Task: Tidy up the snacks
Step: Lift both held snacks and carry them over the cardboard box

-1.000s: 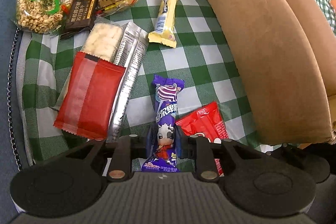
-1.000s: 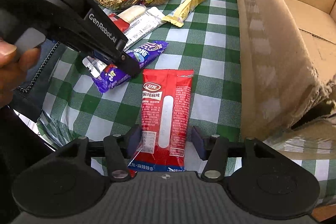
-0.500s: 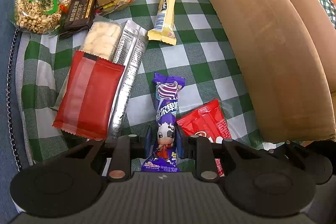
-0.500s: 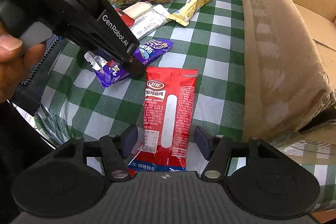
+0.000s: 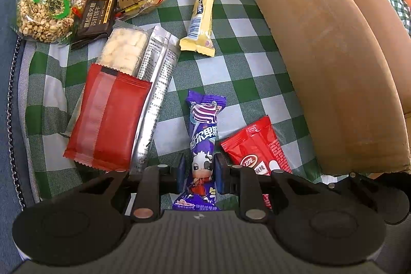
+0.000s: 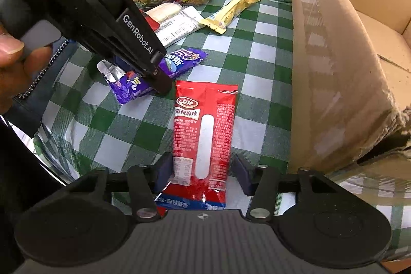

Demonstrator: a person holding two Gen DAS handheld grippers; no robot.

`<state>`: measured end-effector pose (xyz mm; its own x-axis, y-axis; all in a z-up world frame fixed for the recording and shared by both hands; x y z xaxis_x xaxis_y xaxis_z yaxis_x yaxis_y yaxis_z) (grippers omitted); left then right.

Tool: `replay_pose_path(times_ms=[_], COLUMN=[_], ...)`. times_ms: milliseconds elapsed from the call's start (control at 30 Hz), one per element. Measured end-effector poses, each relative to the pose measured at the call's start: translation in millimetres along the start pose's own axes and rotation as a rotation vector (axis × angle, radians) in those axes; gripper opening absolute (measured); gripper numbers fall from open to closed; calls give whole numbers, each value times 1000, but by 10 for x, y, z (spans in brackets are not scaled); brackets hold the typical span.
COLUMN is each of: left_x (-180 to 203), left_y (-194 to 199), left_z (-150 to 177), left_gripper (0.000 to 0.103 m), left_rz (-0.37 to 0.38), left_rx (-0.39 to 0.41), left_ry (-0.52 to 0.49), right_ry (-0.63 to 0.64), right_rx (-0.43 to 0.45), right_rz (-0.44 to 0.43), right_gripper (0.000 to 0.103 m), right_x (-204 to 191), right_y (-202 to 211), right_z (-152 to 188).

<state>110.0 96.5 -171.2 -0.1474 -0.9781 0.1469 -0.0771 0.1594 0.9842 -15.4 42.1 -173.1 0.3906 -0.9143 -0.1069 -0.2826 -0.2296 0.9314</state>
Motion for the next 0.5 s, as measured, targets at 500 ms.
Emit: replay_pose_path(times_ms=[500], left_x=[-88], left_y=[495], left_z=[-202], left_gripper=[16], left_rz=[125], left_rx=[225], left_ry=[91], right_ry=[-4], right_rx=[101], right_rz=[-12], right_gripper=[42], right_x=[-13], right_y=[411], right_z=[-154])
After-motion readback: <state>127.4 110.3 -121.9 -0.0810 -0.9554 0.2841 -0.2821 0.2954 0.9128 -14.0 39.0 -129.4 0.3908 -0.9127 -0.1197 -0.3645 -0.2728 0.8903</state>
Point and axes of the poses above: each gripper's, at about its wrist camera, not at the fingertips, and y roughly against the way its jaws point, x to its right, z to its underside, the point moved 10 cm from there along -y, roughly the way its jaws point, and after that the axes turned 8 degrees about -x, right-handed, at the moved point
